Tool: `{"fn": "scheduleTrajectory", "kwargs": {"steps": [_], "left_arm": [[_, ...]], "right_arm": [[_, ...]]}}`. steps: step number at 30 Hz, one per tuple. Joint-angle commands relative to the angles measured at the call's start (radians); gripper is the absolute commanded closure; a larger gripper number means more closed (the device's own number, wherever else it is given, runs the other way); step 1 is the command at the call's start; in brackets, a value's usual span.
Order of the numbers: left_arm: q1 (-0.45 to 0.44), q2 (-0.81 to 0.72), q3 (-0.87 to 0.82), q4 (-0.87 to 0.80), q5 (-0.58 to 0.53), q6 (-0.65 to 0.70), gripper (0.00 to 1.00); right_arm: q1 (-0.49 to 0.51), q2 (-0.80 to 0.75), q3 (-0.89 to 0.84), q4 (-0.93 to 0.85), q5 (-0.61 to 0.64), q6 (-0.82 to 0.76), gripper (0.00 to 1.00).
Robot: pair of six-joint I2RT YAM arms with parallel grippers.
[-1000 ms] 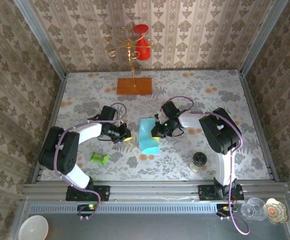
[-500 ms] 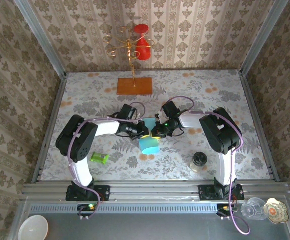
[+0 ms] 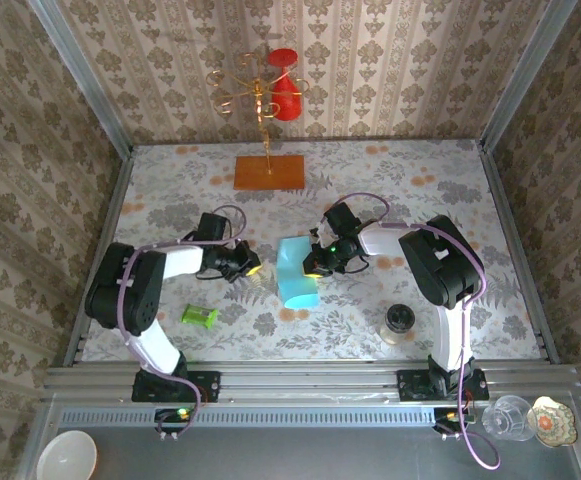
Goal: Fold a paper plane with a square sheet of paper (pick it up from the middle)
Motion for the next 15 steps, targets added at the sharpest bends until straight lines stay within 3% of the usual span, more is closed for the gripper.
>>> {"fn": "scheduleTrajectory", "kwargs": {"steps": [1,7,15], "left_arm": [[-0.053,-0.063,0.041,-0.063,-0.033,0.01,0.92],[-0.195,0.02,0.118,0.003,-0.042,-0.054,0.92],[-0.201,0.195,0.229,0.017,-0.013,-0.053,0.92]], "right_arm": [[-0.015,0.112,-0.085,-0.198,0.257,-0.01,0.98],[-0.015,0.126,-0.088,-0.19,0.251,-0.006,0.98],[-0.018,0.145,-0.093,-0.184,0.245,-0.007,0.98]]}}
